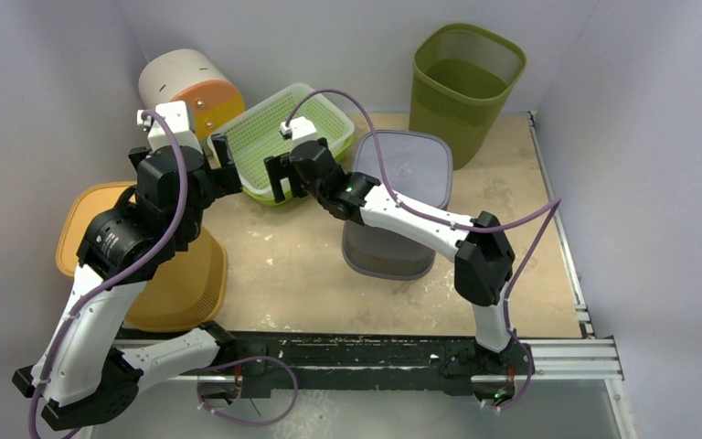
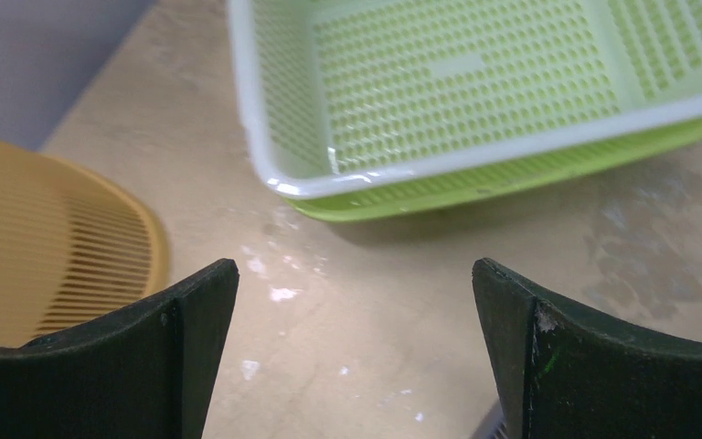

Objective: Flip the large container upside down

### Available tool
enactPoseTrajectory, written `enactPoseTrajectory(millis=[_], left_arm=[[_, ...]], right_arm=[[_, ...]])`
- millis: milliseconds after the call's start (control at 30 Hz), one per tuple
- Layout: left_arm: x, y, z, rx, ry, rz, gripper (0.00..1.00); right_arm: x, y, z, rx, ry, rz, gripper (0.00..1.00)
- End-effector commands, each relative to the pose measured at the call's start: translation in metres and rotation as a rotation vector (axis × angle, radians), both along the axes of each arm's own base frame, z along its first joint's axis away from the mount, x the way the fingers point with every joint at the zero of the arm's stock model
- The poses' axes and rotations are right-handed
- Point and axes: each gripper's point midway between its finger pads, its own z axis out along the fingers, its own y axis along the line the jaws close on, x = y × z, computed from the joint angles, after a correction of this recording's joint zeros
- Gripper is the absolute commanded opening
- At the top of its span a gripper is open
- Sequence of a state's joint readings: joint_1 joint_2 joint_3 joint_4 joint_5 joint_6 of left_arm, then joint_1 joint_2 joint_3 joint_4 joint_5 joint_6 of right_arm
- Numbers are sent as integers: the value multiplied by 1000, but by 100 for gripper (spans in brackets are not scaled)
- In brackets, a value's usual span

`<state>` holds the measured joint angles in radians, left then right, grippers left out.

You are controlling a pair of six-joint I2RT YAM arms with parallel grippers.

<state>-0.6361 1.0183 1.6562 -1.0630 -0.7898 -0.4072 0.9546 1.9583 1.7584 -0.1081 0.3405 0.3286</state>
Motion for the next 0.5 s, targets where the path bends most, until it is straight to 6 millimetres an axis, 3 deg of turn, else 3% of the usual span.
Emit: enactPoseTrajectory(millis=[0, 267, 467], left_arm=[[-4, 7, 5, 3, -25, 19, 90], [-6, 7, -5, 1, -13, 9, 90], [-8, 7, -8, -3, -13, 8, 90]], right_arm=[[19, -39, 15, -30, -68, -203, 100], [26, -128, -6, -118, -47, -427, 100], [30, -220, -25, -127, -8, -564, 100]])
